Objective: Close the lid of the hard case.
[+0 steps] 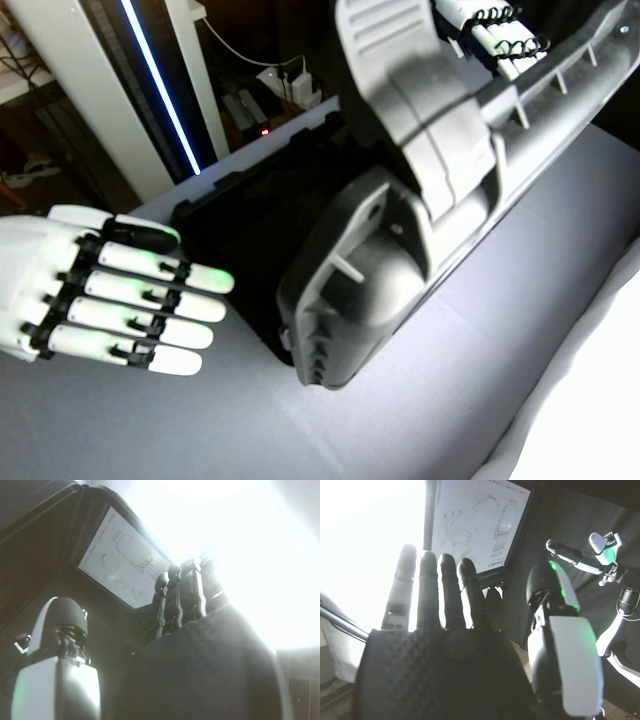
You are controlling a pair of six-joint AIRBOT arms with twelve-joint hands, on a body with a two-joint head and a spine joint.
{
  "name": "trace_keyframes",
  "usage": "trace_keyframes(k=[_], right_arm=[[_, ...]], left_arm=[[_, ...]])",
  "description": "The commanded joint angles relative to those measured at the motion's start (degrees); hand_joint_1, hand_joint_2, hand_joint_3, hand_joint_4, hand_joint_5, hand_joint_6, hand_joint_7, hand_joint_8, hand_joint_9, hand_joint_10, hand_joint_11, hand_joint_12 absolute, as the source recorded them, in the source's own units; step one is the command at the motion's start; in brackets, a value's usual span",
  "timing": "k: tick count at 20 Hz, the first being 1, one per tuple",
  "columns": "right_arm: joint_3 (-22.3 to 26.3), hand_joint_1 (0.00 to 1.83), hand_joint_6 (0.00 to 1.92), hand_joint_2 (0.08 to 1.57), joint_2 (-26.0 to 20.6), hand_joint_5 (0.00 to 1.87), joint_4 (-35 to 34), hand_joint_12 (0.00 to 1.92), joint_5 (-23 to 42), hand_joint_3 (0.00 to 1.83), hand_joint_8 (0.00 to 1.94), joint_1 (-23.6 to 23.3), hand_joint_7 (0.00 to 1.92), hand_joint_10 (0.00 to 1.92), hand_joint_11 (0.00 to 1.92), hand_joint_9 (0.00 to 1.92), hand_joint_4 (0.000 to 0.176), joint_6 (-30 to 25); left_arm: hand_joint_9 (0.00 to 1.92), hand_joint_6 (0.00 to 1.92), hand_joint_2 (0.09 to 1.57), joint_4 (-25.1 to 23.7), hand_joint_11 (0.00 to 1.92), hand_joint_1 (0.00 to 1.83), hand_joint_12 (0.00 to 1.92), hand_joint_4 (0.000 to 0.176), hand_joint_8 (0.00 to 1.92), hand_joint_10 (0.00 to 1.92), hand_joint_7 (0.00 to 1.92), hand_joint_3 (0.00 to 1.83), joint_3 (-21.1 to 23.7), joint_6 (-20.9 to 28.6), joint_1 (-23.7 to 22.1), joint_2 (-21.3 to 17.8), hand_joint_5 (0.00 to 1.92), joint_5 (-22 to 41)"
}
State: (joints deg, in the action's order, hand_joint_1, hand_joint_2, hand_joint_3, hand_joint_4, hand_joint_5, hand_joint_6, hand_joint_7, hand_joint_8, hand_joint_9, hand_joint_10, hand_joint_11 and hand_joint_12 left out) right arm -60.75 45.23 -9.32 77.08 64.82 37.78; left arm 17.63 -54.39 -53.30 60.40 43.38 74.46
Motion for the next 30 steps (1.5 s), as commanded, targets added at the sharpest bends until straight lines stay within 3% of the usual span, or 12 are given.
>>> trace_keyframes(k=[1,4,6,8,11,12,13,18,25,27,28,30], right_arm=[[-0.36,0.30,0.01,1.26,-0.27,0.09,-1.39,0.00,6.55,0.02,0.01,-0.46,0.07,0.00,0.01,0.01,0.000,-0.25],[-0.38,0.27,0.00,1.24,-0.27,0.09,-1.40,0.01,6.50,0.01,0.00,-0.45,0.07,0.01,0.02,0.02,0.017,-0.25],[-0.58,0.26,0.00,1.24,-0.20,0.09,-1.55,0.01,6.37,0.00,0.00,-0.46,0.08,0.01,0.02,0.02,0.000,-0.25],[-1.35,0.31,0.01,1.25,0.12,0.11,-3.14,0.01,6.34,0.00,0.00,-0.53,0.09,0.00,0.02,0.03,0.000,-0.25],[-3.87,0.21,0.00,1.30,1.15,0.06,-6.38,0.01,4.44,0.02,0.00,-2.07,0.06,0.00,0.01,0.02,0.009,-0.30],[-5.46,0.18,0.00,1.31,1.85,0.06,-7.00,0.01,2.34,0.01,0.00,-3.74,0.07,0.00,0.01,0.02,0.014,-0.50],[-6.23,0.19,0.00,1.29,2.22,0.07,-7.06,0.00,1.03,0.00,0.01,-4.68,0.08,0.00,0.01,0.02,0.000,-0.58],[-12.23,0.22,0.01,1.21,5.47,0.10,-6.19,0.01,-8.11,0.00,0.00,-13.47,0.10,0.01,0.04,0.04,0.000,-0.81],[-18.52,0.27,0.01,1.15,9.84,0.11,1.45,0.02,-19.60,0.00,0.00,-26.58,0.12,0.00,0.06,0.05,0.000,-0.82],[-19.58,0.30,0.01,1.16,10.76,0.13,2.86,0.03,-21.51,0.00,0.00,-29.04,0.10,0.00,0.07,0.05,0.029,-0.80],[-19.98,0.35,0.00,1.18,11.09,0.12,3.36,0.02,-22.02,0.00,0.00,-29.79,0.09,0.00,0.05,0.04,0.000,-0.80],[-20.32,0.37,0.00,1.17,11.46,0.11,4.78,0.02,-22.73,0.00,0.00,-31.18,0.08,0.00,0.04,0.04,0.000,-0.80]], left_arm=[[0.00,0.00,1.20,0.47,0.00,0.00,0.00,0.000,0.00,0.00,0.00,0.03,-0.26,0.02,-0.19,-0.05,0.01,7.14],[0.00,0.00,1.21,0.52,0.00,0.00,0.00,0.000,0.00,0.00,0.00,0.02,-0.26,0.03,-0.18,0.03,0.00,7.14],[0.00,0.00,1.19,0.78,0.00,0.00,0.00,0.000,0.00,0.00,0.00,0.01,-0.69,0.03,-0.34,0.35,0.00,6.84],[0.00,0.00,1.18,1.50,0.00,0.00,0.00,0.000,0.00,0.00,0.00,0.00,-2.06,0.03,-1.71,1.32,0.00,5.37],[0.00,0.00,1.20,1.85,0.01,0.00,0.00,0.000,0.00,0.00,0.00,0.01,-5.23,0.03,-6.14,3.61,0.00,1.52],[0.00,0.00,1.21,1.91,0.00,0.00,0.00,0.000,0.00,0.00,0.00,0.02,-6.80,0.03,-8.48,4.80,0.00,-0.28],[0.00,0.00,1.20,2.05,0.00,0.00,0.00,0.000,0.00,0.00,0.00,0.01,-7.58,0.03,-9.46,5.40,0.00,-1.21],[0.00,0.00,1.18,2.40,0.02,0.00,0.01,0.000,0.00,0.00,0.00,0.00,-13.50,0.03,-16.96,9.61,0.00,-9.36],[0.00,0.00,1.15,0.12,0.00,0.00,0.00,0.000,0.00,0.00,0.01,0.00,-18.75,0.01,-24.52,12.71,0.02,-17.70],[0.00,0.01,1.14,-1.19,0.00,0.00,0.00,0.000,0.00,0.00,0.02,0.00,-19.42,0.01,-26.08,13.29,0.03,-19.17],[0.00,0.00,1.15,-2.13,0.00,0.00,0.00,0.000,0.00,0.00,0.02,0.00,-19.88,0.01,-27.14,13.78,0.03,-20.07],[0.00,0.00,1.17,-4.39,0.01,0.00,0.00,0.000,0.00,0.00,0.02,0.00,-20.44,0.01,-29.45,14.52,0.03,-21.90]])
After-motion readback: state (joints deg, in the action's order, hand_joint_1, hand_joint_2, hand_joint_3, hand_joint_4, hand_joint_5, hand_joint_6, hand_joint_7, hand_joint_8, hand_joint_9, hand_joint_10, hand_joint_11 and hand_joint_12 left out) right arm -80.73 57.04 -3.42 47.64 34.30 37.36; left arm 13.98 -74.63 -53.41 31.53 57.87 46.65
